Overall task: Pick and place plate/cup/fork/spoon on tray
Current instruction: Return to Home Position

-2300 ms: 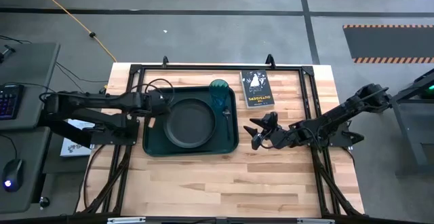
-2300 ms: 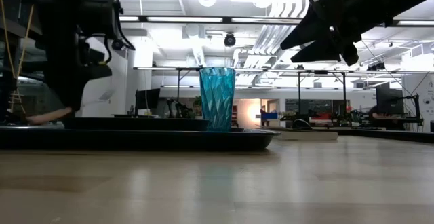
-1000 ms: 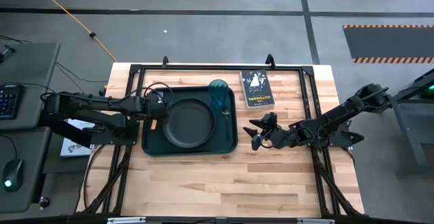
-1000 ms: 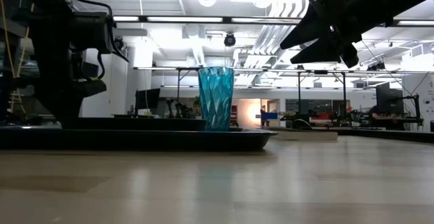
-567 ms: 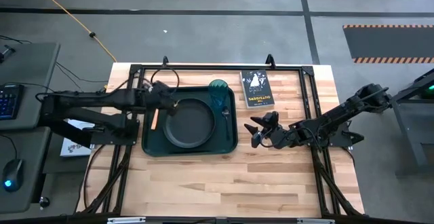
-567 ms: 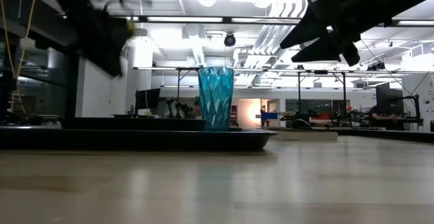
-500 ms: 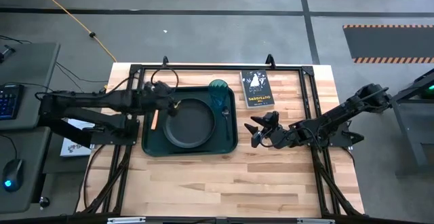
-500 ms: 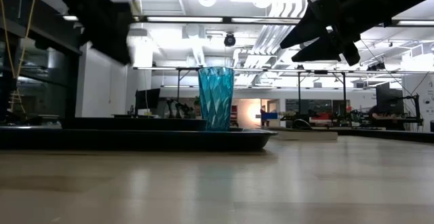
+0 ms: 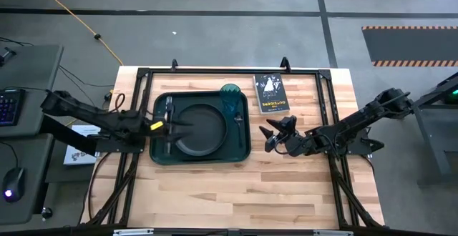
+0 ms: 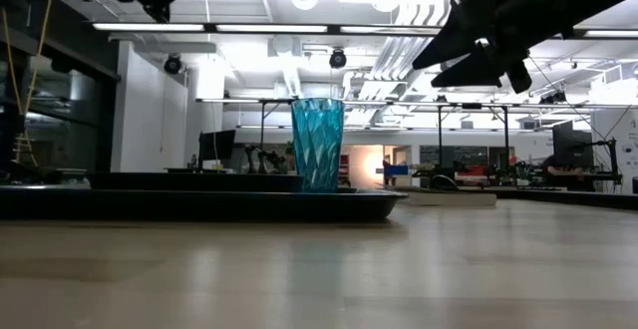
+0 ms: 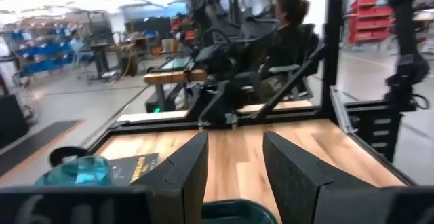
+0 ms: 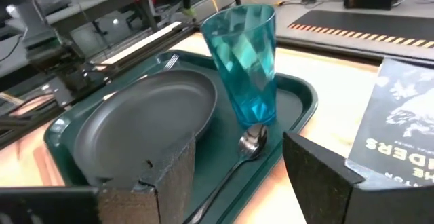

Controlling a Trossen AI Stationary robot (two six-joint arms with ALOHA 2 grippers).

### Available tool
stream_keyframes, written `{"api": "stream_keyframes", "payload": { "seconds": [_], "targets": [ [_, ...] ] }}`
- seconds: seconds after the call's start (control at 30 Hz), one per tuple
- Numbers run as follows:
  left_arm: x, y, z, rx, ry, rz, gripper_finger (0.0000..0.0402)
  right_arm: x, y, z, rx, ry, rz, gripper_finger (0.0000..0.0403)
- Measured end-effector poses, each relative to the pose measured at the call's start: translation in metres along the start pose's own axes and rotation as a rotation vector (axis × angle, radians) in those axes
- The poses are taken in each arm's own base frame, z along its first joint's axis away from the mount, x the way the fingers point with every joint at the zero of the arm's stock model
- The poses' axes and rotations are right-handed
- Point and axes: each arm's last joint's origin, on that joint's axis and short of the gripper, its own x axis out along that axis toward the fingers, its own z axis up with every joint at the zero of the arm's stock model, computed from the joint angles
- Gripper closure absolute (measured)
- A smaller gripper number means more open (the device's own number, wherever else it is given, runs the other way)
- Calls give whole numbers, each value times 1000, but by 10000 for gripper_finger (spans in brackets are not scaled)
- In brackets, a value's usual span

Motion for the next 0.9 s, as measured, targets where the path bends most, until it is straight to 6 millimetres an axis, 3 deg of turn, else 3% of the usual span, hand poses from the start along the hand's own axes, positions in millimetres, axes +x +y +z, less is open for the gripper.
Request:
{"api": "stream_keyframes", "payload": {
  "seconds": [0.17, 0.57, 0.7, 0.9],
  "targets": [
    [-10, 1, -13, 9, 17, 13, 268, 0, 0, 0, -17, -10, -9, 189],
    [-32, 15, -8, 144, 56, 154, 276, 0, -1, 1, -74, -25, -27, 189],
    [-44, 25, -12, 136, 33, 204, 308, 0, -1, 0, -80, -5, -11, 189],
    [-55, 34, -27, 86, -5, 177, 391, 0, 0, 0, -82, 1, -4, 189]
  ]
}}
